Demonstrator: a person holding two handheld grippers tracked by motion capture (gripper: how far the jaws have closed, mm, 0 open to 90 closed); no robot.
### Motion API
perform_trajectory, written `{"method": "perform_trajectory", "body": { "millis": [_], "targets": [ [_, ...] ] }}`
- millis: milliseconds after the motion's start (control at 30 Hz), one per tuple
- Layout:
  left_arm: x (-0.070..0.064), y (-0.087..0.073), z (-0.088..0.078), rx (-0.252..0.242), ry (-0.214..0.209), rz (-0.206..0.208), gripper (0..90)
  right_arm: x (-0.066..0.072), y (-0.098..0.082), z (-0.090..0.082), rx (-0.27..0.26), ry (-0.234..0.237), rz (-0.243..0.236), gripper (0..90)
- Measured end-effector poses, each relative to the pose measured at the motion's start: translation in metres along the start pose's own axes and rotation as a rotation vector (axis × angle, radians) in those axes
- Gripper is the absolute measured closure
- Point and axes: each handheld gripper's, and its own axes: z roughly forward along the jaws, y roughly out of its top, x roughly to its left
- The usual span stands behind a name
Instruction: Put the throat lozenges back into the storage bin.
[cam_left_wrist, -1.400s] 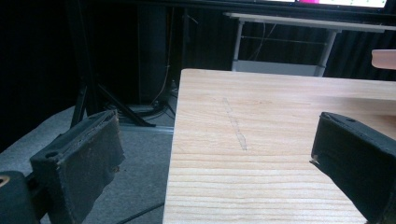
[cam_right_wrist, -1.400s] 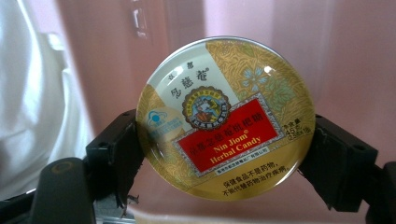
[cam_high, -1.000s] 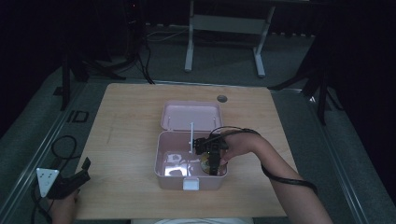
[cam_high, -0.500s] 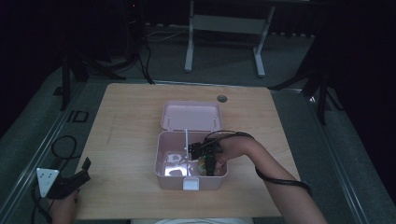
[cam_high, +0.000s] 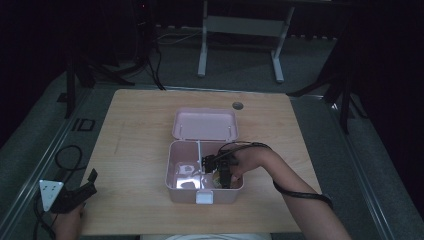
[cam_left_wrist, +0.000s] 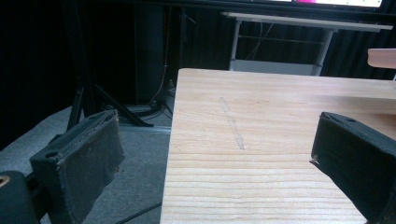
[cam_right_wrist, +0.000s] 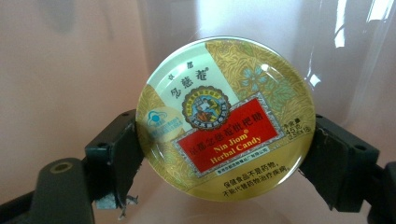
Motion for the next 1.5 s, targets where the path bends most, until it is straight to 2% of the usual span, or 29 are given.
{"method": "perform_trajectory", "body": {
  "millis": [133,433,500,567,700,900,933,1000,1033,1200,1267,1300,1333,1400,1500],
  "targets": [
    [0.000,0.000,0.000,0.000,-0.001,0.001,2.4,0.000,-0.001,-0.004,-0.008,-0.005,0.007,17.1],
    [0.000,0.000,0.000,0.001,-0.002,0.001,2.4,0.005,-0.010,-0.029,-0.096,-0.028,0.010,15.7],
    [0.000,0.000,0.000,-0.001,0.000,-0.001,2.4,0.011,-0.020,-0.047,-0.158,-0.051,-0.001,15.6],
    [0.000,0.000,0.000,0.000,0.000,0.001,2.4,0.013,-0.029,-0.057,-0.193,-0.063,-0.009,12.8],
    [0.000,0.000,0.000,-0.001,0.001,0.000,2.4,0.017,-0.051,-0.075,-0.265,-0.095,0.021,12.7],
    [0.000,0.000,0.000,-0.001,0.002,0.000,2.4,0.017,-0.087,-0.088,-0.336,-0.145,0.071,12.8],
    [0.000,0.000,0.000,-0.001,0.002,0.000,2.4,0.016,-0.095,-0.087,-0.346,-0.152,0.087,12.8],
    [0.000,0.000,0.000,-0.001,0.002,-0.001,2.4,0.016,-0.095,-0.087,-0.346,-0.152,0.087,12.8],
    [0.000,0.000,0.000,-0.001,0.002,-0.001,2.4,0.013,-0.114,-0.083,-0.373,-0.150,0.118,12.8],
    [0.000,0.000,0.000,0.001,0.003,0.001,2.4,0.007,-0.138,-0.061,-0.418,-0.167,0.159,12.7],
    [0.000,0.000,0.000,0.001,0.003,0.002,2.4,0.004,-0.146,-0.049,-0.443,-0.163,0.183,12.7],
    [0.000,0.000,0.000,0.001,0.003,0.002,2.4,0.004,-0.146,-0.049,-0.443,-0.163,0.183,12.7],
    [0.000,0.000,0.000,0.001,0.003,0.002,2.4,0.001,-0.153,-0.035,-0.454,-0.172,0.206,12.7],
    [0.000,0.000,0.000,0.000,0.003,0.000,2.5,-0.003,-0.159,-0.021,-0.479,-0.160,0.236,12.7],
    [0.000,0.000,0.000,0.000,0.002,0.001,2.4,-0.008,-0.168,0.000,-0.526,-0.169,0.282,12.7]
  ]
}}
